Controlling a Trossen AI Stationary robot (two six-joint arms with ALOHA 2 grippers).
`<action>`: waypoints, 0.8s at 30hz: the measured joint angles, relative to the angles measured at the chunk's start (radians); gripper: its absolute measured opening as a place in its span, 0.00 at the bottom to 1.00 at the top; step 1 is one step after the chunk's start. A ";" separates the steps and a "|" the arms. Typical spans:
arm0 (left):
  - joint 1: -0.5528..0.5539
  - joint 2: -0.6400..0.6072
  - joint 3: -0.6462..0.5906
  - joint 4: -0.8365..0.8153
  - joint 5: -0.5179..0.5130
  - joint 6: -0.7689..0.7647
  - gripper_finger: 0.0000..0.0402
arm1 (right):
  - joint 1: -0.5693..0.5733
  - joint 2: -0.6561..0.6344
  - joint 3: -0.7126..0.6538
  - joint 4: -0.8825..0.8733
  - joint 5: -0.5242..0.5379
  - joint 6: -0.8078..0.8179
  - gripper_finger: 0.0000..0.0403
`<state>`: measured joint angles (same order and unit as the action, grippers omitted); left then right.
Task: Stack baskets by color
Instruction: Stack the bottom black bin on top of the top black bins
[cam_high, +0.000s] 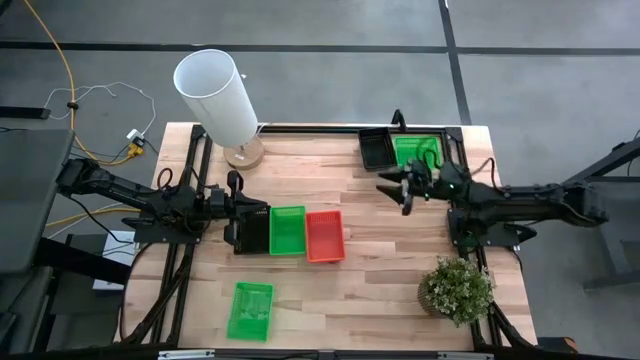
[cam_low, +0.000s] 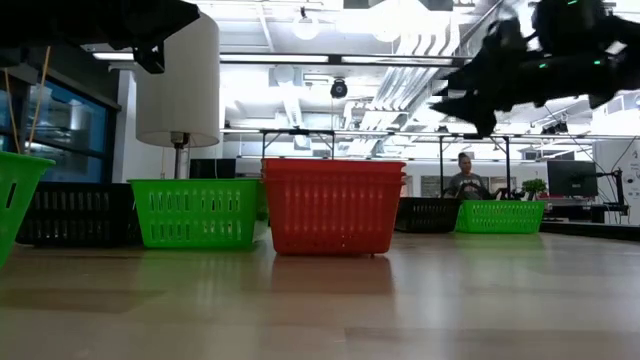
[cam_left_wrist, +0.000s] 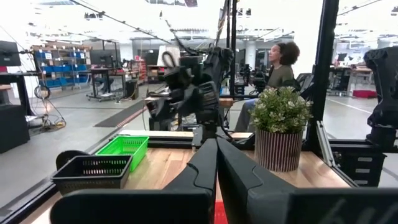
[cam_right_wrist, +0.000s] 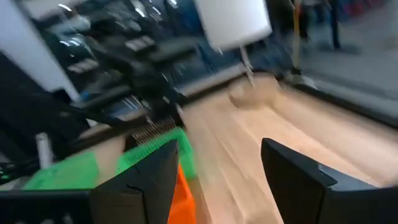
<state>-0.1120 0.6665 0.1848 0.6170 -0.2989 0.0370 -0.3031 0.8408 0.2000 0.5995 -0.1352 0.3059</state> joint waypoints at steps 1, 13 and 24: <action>0.000 0.000 0.000 0.000 0.000 0.000 0.00 | 0.026 -0.009 -0.012 0.034 0.003 -0.025 0.54; 0.000 0.000 0.000 -0.016 0.000 0.019 0.00 | 0.214 -0.004 -0.024 0.043 0.109 -0.201 0.54; 0.000 0.000 0.000 -0.018 0.000 0.019 0.00 | 0.214 -0.005 -0.024 0.053 0.103 -0.176 0.40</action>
<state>-0.1119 0.6664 0.1848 0.5987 -0.2990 0.0560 -0.0887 0.8360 0.1761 0.6521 -0.0319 0.1297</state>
